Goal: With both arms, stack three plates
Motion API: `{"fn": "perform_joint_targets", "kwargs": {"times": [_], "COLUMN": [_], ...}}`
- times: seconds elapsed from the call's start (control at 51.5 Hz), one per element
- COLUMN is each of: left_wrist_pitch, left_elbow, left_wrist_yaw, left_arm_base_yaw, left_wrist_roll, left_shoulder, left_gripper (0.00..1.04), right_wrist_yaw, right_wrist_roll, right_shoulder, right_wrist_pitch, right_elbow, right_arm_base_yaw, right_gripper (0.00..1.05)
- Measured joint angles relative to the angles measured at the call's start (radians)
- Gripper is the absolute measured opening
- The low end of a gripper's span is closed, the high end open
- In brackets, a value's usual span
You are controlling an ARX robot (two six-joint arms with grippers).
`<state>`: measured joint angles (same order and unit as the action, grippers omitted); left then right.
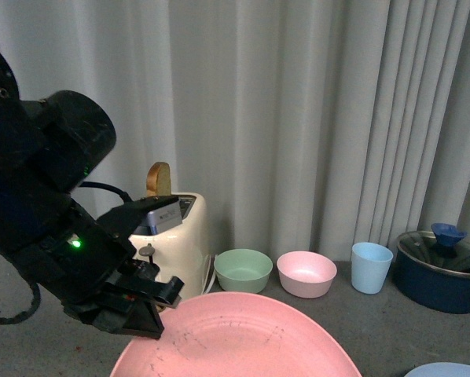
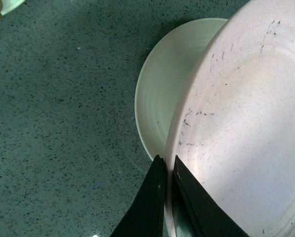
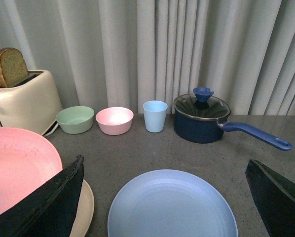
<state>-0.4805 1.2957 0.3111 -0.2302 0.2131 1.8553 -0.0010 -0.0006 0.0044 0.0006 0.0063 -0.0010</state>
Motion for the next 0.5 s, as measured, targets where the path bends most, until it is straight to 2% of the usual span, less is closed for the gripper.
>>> {"fn": "perform_joint_targets", "kwargs": {"times": [0.233,0.504], "left_wrist_pitch": [0.042,0.055], "left_elbow": [0.032,0.092], "left_wrist_yaw": [-0.059,-0.077], "left_arm_base_yaw": [-0.043,-0.061], "left_wrist_roll": [-0.031,-0.038], "left_shoulder": [0.091,0.179], "left_gripper": [0.03,0.03], "right_wrist_yaw": [0.0,0.0], "right_wrist_roll": [0.0,0.0], "right_shoulder": [0.0,0.0], "right_wrist_pitch": [0.0,0.0], "right_elbow": [0.0,0.0], "right_arm_base_yaw": [0.0,0.0], "right_gripper": [0.97,0.97]}}
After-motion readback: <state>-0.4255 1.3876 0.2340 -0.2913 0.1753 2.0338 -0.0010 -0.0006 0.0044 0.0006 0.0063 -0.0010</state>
